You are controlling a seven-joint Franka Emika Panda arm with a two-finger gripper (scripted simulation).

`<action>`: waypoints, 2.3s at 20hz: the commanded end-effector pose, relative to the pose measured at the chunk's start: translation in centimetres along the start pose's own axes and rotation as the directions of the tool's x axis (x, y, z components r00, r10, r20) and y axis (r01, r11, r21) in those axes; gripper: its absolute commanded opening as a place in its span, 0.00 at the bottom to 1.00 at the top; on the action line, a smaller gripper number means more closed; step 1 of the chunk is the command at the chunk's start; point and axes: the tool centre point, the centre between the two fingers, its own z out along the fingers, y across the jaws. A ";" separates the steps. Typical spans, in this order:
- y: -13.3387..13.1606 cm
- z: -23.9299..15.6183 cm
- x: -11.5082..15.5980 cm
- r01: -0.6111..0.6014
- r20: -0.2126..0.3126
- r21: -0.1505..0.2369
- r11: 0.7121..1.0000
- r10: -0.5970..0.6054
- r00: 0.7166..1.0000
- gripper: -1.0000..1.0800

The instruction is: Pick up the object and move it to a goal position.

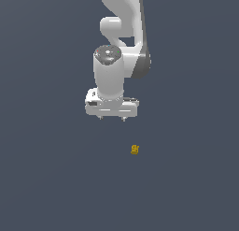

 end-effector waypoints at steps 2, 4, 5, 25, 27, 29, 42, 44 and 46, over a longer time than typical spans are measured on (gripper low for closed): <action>0.0 0.0 0.0 0.002 0.000 0.000 1.000 -0.002 1.000 0.96; -0.3 0.2 0.0 0.013 0.004 -0.004 1.000 -0.013 1.000 0.96; -0.5 0.3 -0.1 0.023 0.007 -0.007 1.000 -0.023 1.000 0.96; -3.8 2.9 2.1 0.020 0.013 -0.016 1.000 -0.020 1.000 0.96; -4.6 3.7 3.0 0.002 0.010 -0.013 1.000 -0.001 1.000 0.96; -5.6 4.6 3.9 -0.020 0.007 -0.011 1.000 0.020 1.000 0.96; -10.7 9.5 7.5 -0.124 -0.004 0.008 0.992 0.124 0.992 0.96; -11.0 9.8 7.7 -0.129 -0.004 0.009 0.992 0.129 0.992 0.96; -11.2 9.9 7.7 -0.132 -0.004 0.010 0.991 0.132 0.991 0.96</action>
